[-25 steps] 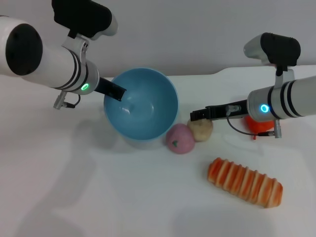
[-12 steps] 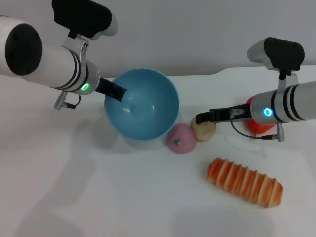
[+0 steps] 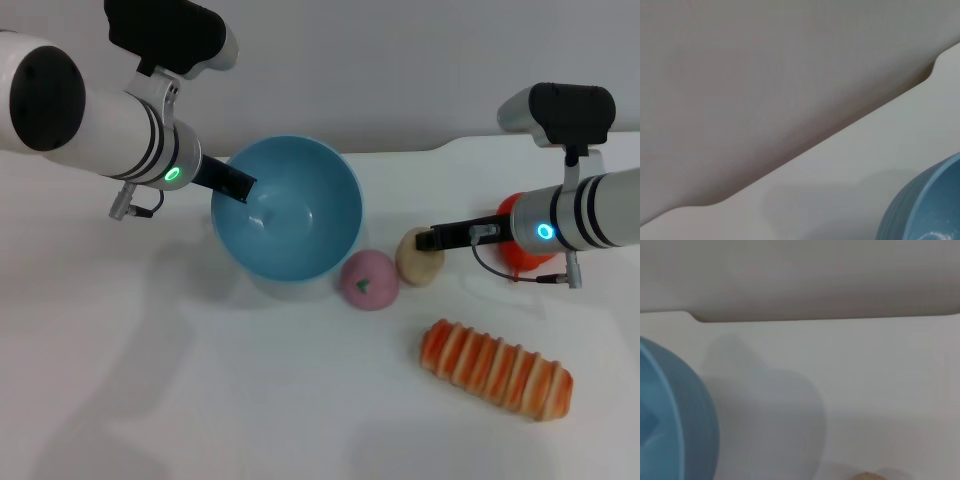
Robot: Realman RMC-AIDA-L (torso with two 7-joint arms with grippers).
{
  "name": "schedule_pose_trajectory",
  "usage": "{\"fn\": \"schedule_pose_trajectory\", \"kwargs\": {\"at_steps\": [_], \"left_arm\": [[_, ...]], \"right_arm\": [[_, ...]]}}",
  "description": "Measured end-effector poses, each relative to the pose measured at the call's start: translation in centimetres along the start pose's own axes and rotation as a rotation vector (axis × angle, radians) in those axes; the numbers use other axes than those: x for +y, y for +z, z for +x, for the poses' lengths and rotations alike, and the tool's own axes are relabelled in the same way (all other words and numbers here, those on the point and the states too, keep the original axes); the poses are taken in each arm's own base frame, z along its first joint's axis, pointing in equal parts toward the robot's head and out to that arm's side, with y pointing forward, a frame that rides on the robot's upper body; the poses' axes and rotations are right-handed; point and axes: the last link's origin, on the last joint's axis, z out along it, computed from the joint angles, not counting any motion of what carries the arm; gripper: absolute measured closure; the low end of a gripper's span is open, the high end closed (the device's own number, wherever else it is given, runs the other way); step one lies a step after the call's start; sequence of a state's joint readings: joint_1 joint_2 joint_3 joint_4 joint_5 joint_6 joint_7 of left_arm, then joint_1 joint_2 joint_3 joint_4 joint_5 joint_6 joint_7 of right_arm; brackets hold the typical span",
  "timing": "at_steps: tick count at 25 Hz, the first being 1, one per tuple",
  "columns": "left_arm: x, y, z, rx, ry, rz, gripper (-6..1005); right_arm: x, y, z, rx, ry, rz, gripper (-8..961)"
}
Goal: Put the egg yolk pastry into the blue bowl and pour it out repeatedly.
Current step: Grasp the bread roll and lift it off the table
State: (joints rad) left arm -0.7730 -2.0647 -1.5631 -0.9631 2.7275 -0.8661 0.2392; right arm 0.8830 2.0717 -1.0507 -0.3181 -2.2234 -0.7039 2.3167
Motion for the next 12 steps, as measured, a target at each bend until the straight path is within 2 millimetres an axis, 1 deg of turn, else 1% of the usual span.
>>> {"fn": "schedule_pose_trajectory", "kwargs": {"at_steps": [4, 7, 9, 10, 11, 12], "left_arm": [[0.0, 0.0, 0.0, 0.0, 0.0, 0.001, 1000], [-0.1, -0.1, 0.0, 0.0, 0.001, 0.002, 1000], [-0.1, -0.1, 0.2, 0.002, 0.003, 0.002, 1000], [-0.1, -0.2, 0.3, 0.004, 0.003, 0.002, 1000], [-0.1, -0.2, 0.4, 0.005, 0.004, 0.003, 1000], [-0.1, -0.2, 0.6, 0.006, 0.006, 0.004, 1000]], "right_arm": [[0.2, -0.1, -0.4, -0.023, -0.029, -0.017, 725], [0.5, -0.5, -1.2, -0.04, -0.051, -0.037, 765], [0.9, -1.1, -1.7, -0.046, -0.071, -0.068, 808], [1.2, -1.8, -2.4, -0.057, -0.094, -0.097, 836], [1.2, -1.8, -2.4, -0.057, -0.094, -0.097, 849], [1.4, -2.3, -2.8, -0.065, -0.108, -0.11, 861]]}}
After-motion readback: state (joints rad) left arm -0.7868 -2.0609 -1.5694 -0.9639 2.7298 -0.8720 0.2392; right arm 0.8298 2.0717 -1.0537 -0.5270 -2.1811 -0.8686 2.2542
